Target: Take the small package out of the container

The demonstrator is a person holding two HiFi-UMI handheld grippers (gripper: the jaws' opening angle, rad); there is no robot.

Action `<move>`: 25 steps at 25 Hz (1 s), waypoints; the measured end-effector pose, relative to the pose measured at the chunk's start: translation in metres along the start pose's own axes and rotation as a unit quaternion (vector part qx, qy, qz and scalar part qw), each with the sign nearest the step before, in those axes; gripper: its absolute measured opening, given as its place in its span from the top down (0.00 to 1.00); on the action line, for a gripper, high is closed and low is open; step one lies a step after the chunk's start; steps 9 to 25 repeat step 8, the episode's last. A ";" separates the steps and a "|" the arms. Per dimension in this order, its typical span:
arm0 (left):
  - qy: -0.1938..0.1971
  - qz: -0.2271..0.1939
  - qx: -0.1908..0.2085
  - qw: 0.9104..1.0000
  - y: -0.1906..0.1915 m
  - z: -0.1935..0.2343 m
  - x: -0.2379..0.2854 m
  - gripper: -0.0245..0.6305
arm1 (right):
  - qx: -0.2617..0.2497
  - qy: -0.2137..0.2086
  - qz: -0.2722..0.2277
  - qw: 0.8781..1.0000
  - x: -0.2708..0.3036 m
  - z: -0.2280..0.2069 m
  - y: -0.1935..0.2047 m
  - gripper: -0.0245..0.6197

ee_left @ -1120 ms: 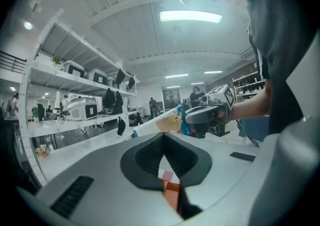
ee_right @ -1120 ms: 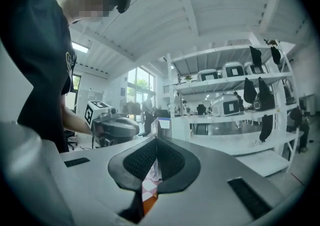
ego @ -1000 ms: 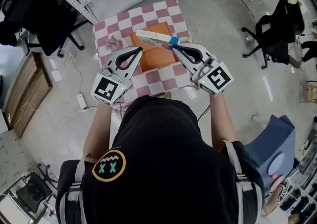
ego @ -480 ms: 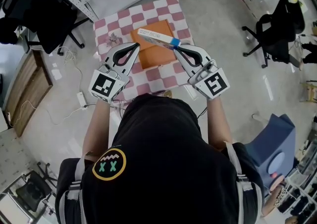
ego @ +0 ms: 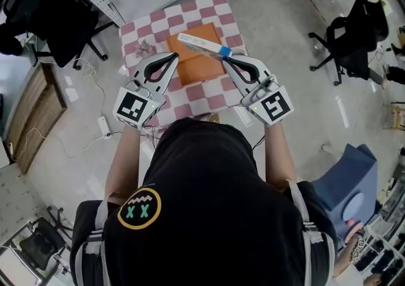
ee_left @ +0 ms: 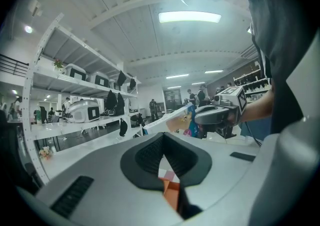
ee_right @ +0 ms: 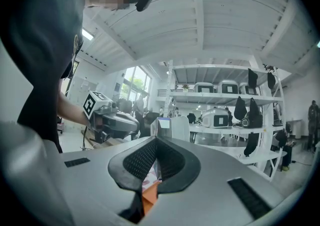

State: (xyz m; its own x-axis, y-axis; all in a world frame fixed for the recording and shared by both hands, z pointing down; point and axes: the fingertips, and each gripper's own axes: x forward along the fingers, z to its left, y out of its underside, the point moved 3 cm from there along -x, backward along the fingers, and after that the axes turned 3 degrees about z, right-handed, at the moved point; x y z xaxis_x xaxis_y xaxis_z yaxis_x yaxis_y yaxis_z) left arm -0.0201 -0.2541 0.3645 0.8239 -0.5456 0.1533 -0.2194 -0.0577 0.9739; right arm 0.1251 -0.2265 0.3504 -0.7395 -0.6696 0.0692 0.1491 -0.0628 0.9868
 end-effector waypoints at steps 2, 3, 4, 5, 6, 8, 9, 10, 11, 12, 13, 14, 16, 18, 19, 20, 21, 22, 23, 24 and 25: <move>0.000 -0.001 0.000 1.000 0.000 -0.001 0.000 0.94 | -0.002 0.001 0.000 1.000 0.000 0.001 -0.001 0.93; 0.001 -0.003 0.000 1.000 0.000 -0.001 0.000 0.94 | -0.003 0.001 0.000 1.000 -0.001 0.001 -0.001 0.93; 0.001 -0.003 0.001 1.000 0.000 -0.002 0.000 0.94 | -0.003 0.001 0.000 1.000 -0.001 0.001 0.000 0.93; 0.001 -0.004 0.001 1.000 0.000 -0.003 -0.001 0.94 | -0.003 0.002 0.001 1.000 -0.002 0.001 0.000 0.93; 0.001 -0.004 0.001 1.000 0.000 -0.003 -0.001 0.94 | -0.003 0.002 0.003 1.000 -0.002 0.002 0.000 0.93; 0.002 -0.005 0.002 1.000 0.000 -0.004 -0.002 0.94 | -0.004 0.003 0.005 1.000 -0.003 0.003 0.001 0.93; 0.002 -0.005 0.002 1.000 0.000 -0.004 -0.002 0.94 | -0.004 0.003 0.005 1.000 -0.003 0.003 0.001 0.93; 0.002 -0.005 0.002 1.000 0.000 -0.004 -0.002 0.94 | -0.004 0.003 0.005 1.000 -0.003 0.003 0.001 0.93; 0.002 -0.005 0.002 1.000 0.000 -0.004 -0.002 0.94 | -0.004 0.003 0.005 1.000 -0.003 0.003 0.001 0.93; 0.002 -0.005 0.002 1.000 0.000 -0.004 -0.002 0.94 | -0.004 0.003 0.005 1.000 -0.003 0.003 0.001 0.93; 0.002 -0.005 0.002 1.000 0.000 -0.004 -0.002 0.94 | -0.004 0.003 0.005 1.000 -0.003 0.003 0.001 0.93; 0.002 -0.005 0.002 1.000 0.000 -0.004 -0.002 0.94 | -0.004 0.003 0.005 1.000 -0.003 0.003 0.001 0.93; 0.002 -0.005 0.002 1.000 0.000 -0.004 -0.002 0.94 | -0.004 0.003 0.005 1.000 -0.003 0.003 0.001 0.93; 0.002 -0.005 0.002 1.000 0.000 -0.004 -0.002 0.94 | -0.004 0.003 0.005 1.000 -0.003 0.003 0.001 0.93; 0.002 -0.005 0.002 1.000 0.000 -0.004 -0.002 0.94 | -0.004 0.003 0.005 1.000 -0.003 0.003 0.001 0.93; 0.002 -0.005 0.002 1.000 0.000 -0.004 -0.002 0.94 | -0.004 0.003 0.005 1.000 -0.003 0.003 0.001 0.93; 0.002 -0.005 0.002 1.000 0.000 -0.004 -0.002 0.94 | -0.004 0.003 0.005 1.000 -0.003 0.003 0.001 0.93; 0.002 -0.005 0.002 1.000 0.000 -0.004 -0.002 0.94 | -0.004 0.003 0.005 1.000 -0.003 0.003 0.001 0.93; 0.002 -0.005 0.002 1.000 0.000 -0.004 -0.002 0.94 | -0.004 0.003 0.005 1.000 -0.003 0.003 0.001 0.93; 0.002 -0.005 0.002 1.000 0.000 -0.004 -0.002 0.94 | -0.004 0.003 0.005 1.000 -0.003 0.003 0.001 0.93; 0.002 -0.005 0.002 1.000 0.000 -0.004 -0.002 0.94 | -0.004 0.003 0.005 1.000 -0.003 0.003 0.001 0.93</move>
